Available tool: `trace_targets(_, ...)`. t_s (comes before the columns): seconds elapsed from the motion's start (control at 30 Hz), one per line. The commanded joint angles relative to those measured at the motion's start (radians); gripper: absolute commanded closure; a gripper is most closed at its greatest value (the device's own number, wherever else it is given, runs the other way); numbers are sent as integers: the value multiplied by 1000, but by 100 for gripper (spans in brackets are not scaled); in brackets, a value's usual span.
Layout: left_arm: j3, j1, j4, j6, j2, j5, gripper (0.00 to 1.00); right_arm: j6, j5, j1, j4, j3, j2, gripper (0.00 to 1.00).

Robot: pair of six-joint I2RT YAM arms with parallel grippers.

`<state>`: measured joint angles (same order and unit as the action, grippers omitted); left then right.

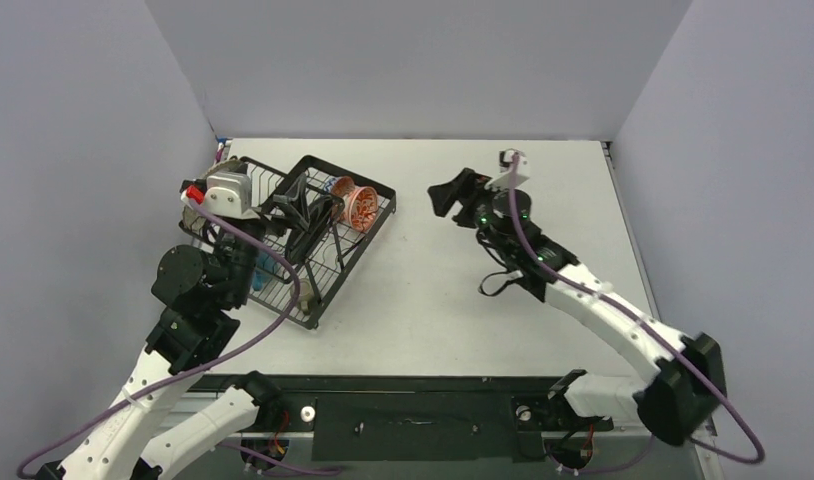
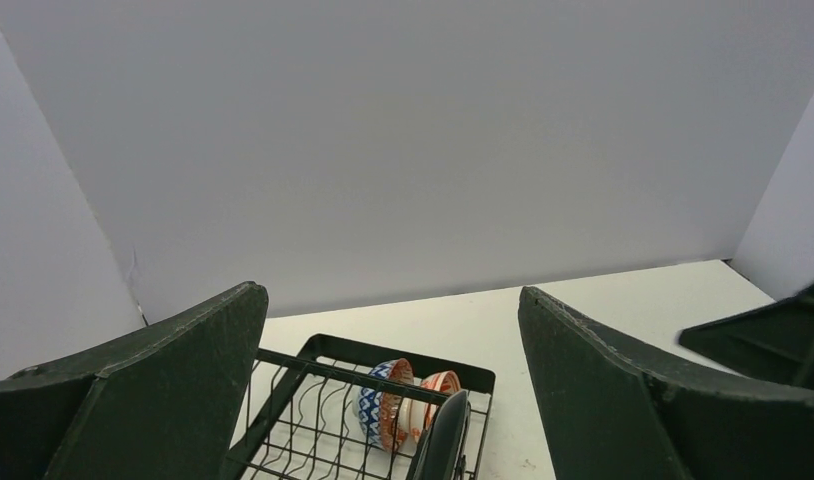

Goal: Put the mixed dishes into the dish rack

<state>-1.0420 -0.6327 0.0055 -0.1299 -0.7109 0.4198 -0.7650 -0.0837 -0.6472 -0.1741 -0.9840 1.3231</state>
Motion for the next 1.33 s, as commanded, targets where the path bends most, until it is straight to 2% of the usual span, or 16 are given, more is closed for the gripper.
trace_targets(0.0,-28,-3,57,35,6,50,4,278,-153,48,371,19,-266,26)
trace_targets(0.1,-52,-4,40,55,23,60,4,349,-251,65,515,13,-406,24)
trace_targets(0.23,-65,-3,8,71,65,99,4,417,-379,70,615,-6,-580,21)
trace_targets(0.43,-127,-3,-104,80,96,119,4,486,-416,70,685,-49,-740,18)
trace_targets(0.53,-199,-3,-193,78,86,102,4,502,-425,70,708,-67,-780,17)
trace_targets(0.67,-227,-2,-234,82,103,106,4,509,-502,69,740,-104,-820,16)
trace_targets(0.83,-220,-2,-230,70,128,156,4,528,-548,69,757,-154,-852,13)
trace_targets(1.13,-217,-4,-202,28,107,153,4,500,-568,69,772,-189,-893,13)
trace_targets(1.3,-220,-3,-209,18,97,144,4,488,-522,69,758,-177,-925,13)
